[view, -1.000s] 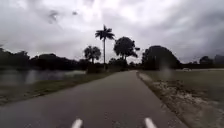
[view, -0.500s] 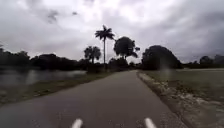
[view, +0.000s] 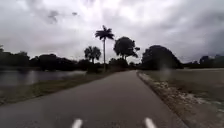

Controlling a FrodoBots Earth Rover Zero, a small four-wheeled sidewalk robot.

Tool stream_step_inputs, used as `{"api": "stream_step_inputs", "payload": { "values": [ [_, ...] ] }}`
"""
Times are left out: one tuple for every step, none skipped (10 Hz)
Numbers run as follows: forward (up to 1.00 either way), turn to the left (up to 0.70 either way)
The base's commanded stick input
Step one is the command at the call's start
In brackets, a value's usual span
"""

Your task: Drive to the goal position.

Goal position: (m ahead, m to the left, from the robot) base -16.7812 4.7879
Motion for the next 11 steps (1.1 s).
{"api": "stream_step_inputs", "payload": {
  "values": [
    [0.09,0.02],
    [0.08,0.01],
    [0.08,0.01],
    [0.08,0.01],
    [0.06,0.01],
    [0.06,0.01],
    [0.06,0.01],
    [0.06,0.01],
    [0.06,0.01],
    [0.06,0.02],
    [0.05,0.05]
  ]
}}
